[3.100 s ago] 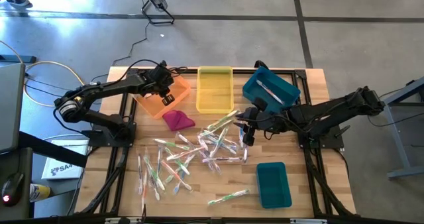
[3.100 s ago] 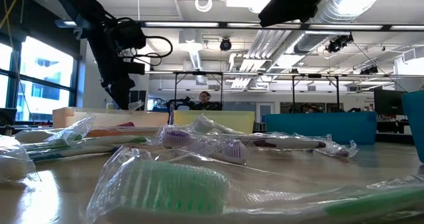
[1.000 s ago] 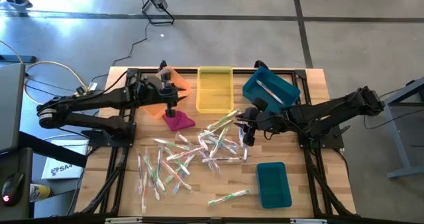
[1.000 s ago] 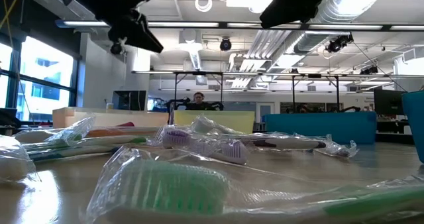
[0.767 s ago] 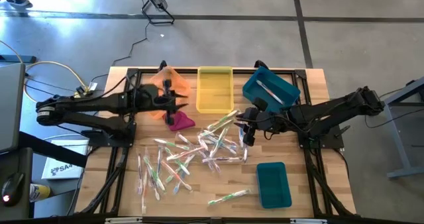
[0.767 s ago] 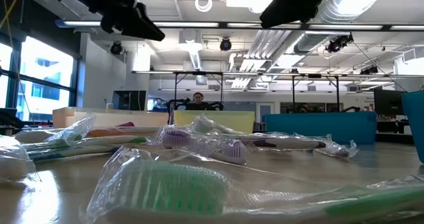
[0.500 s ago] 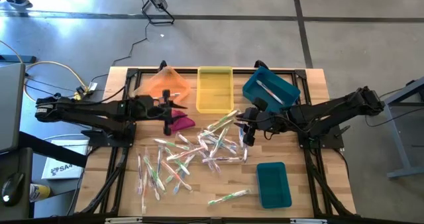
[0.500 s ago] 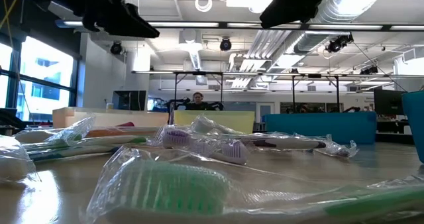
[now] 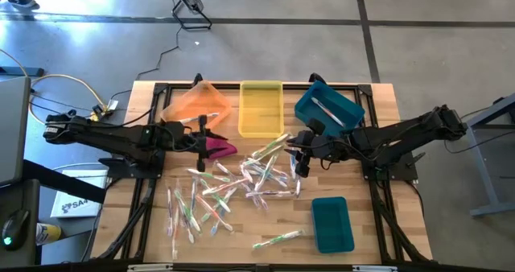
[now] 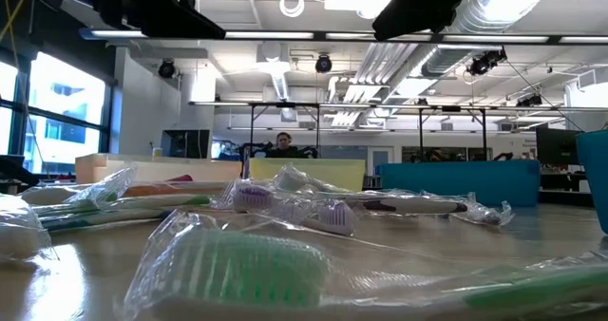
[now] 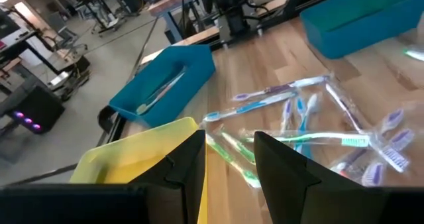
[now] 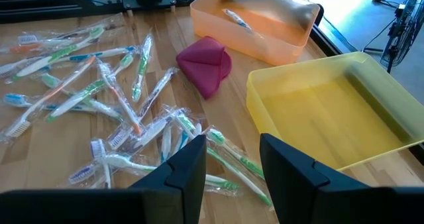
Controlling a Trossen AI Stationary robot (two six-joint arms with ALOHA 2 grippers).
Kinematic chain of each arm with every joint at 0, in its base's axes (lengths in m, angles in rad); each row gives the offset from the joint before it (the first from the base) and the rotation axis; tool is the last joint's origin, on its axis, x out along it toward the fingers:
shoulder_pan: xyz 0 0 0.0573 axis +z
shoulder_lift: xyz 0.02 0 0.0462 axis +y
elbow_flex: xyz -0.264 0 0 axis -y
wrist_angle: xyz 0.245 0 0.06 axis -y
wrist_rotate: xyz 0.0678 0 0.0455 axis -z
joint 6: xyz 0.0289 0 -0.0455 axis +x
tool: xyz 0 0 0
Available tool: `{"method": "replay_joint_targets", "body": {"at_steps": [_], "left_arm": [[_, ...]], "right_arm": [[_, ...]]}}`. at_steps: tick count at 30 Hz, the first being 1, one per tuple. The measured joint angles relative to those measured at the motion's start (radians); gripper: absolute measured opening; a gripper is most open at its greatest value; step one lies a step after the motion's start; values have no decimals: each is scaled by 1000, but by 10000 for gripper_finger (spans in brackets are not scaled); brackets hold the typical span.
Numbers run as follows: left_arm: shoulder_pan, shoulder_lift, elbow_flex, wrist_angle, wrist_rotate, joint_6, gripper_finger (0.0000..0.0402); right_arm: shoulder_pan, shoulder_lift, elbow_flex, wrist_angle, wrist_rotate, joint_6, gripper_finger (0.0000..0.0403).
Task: Pick & Place Toothbrushes
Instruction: Put the green toothbrush into the yellow bin
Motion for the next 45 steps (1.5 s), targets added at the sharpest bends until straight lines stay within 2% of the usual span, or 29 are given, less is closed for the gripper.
{"method": "replay_joint_targets", "body": {"at_steps": [5,8,16,21,26,31,36,41,45], "left_arm": [[0,0,0,-26,140,0,124],[0,0,0,-31,180,4,124],[0,14,0,64,174,-119,124],[0,53,1,153,125,-129,124],[1,116,32,151,71,-154,124],[0,214,102,140,82,-201,124],[0,301,208,47,104,-156,124],[0,346,249,-9,104,-150,124],[0,339,251,-12,103,-116,124]], "right_arm": [[0,0,0,0,0,0,134],[0,0,0,0,0,-8,134],[-17,0,0,4,-25,-213,134],[-52,0,1,0,-111,-223,134],[-61,0,1,-8,-210,-212,134],[-58,0,1,-7,-200,-172,134],[-58,0,1,-8,-209,-164,134],[-57,0,1,-7,-320,-184,134],[-57,31,1,9,-358,-208,134]]}}
